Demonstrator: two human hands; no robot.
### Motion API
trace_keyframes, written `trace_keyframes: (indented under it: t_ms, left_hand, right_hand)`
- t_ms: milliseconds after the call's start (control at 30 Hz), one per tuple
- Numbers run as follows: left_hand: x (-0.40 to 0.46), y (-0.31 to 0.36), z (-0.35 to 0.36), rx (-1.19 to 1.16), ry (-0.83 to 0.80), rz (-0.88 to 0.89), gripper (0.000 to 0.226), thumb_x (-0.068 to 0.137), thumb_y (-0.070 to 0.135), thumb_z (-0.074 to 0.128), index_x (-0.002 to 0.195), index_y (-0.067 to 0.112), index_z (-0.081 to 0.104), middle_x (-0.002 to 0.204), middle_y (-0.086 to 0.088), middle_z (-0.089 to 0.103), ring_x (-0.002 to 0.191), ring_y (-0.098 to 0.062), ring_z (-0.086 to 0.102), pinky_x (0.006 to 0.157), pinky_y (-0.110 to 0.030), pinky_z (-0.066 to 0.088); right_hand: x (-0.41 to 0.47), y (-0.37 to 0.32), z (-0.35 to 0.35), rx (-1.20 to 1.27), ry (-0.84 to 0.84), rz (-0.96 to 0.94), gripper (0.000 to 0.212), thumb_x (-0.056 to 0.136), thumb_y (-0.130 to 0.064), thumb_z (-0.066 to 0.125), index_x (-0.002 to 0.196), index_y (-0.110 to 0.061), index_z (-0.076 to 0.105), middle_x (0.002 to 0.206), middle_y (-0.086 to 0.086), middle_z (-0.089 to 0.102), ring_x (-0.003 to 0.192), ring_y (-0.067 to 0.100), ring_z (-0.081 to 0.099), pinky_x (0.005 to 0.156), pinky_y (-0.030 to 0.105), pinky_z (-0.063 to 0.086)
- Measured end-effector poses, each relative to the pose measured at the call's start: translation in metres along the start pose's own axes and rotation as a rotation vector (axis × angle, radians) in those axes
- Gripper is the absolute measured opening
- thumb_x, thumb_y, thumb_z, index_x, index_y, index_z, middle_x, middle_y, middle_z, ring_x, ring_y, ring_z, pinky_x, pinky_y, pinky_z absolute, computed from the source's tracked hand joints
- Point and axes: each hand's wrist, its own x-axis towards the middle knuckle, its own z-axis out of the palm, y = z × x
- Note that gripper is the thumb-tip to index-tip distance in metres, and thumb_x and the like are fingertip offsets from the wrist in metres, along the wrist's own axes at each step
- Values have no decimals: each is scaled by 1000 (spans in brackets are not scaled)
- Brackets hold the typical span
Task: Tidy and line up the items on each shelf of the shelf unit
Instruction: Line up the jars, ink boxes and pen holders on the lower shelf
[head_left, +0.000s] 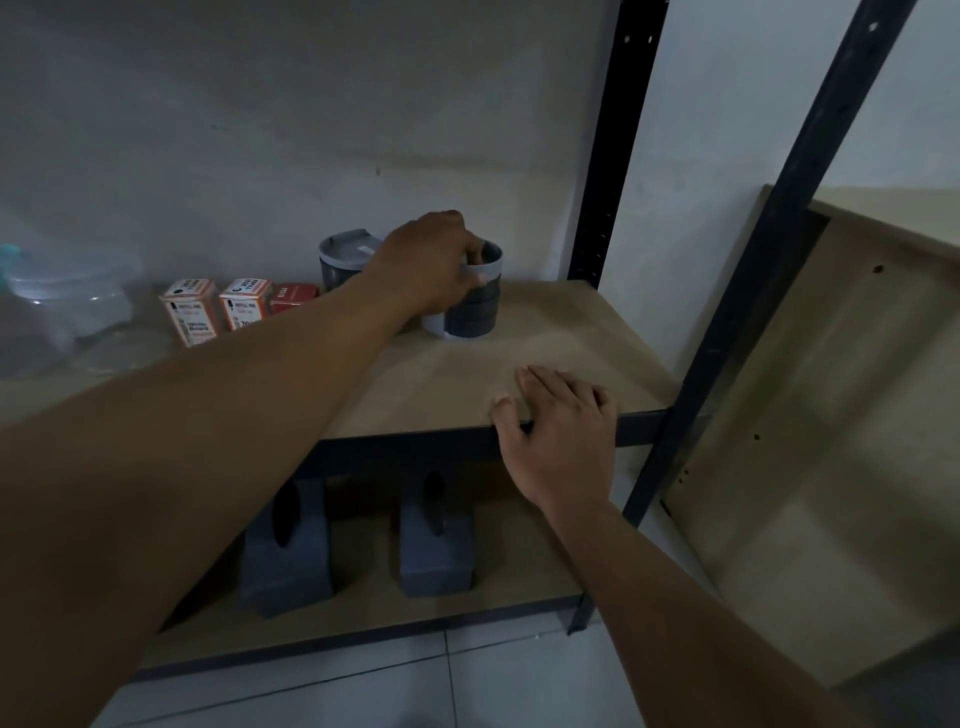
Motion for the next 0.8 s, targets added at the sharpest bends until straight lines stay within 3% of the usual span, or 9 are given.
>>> trace_keyframes:
  t_ms: [200,300,400,633,800]
  left_hand:
    - [-1,-3,-7,-74,-69,43,24,92,30,69,110,13,70,114,-9,67,104,-30,59,92,-46,49]
    - [-2,-1,-5,-76,-91,89,26,84,36,74,99,17,67,100,-7,66,89,-25,58,81,-44,50]
    - [-2,-2,1,-20,-81,106,42,78,49,80,100,21,57,101,-1,55,92,-20,50,76,-36,40]
    - [5,-1,-7,91,-163,157,38,82,31,80,105,17,53,105,-4,50,94,-21,46,74,-33,34]
    - [11,-4,-16,134,-232,147,43,76,37,85,100,17,55,100,-2,53,92,-23,52,71,-33,38]
  right_hand:
    - [0,0,-1,9,2,5,54,97,-52,39,131,-21,68,135,-4,66,129,18,53,110,41,30]
    - [0,-1,-1,1,-10,6,56,97,-53,36,132,-22,67,136,-4,65,130,17,52,111,41,30]
    - [0,0,-2,5,-12,-2,56,97,-53,36,132,-22,67,136,-5,65,130,16,52,110,39,28]
    - [1,-1,-2,5,-16,-1,58,97,-54,33,132,-23,67,136,-5,65,129,15,52,110,39,29]
    - [2,-1,-1,-18,-42,-1,61,98,-56,27,135,-24,64,139,-5,63,133,17,50,112,41,28]
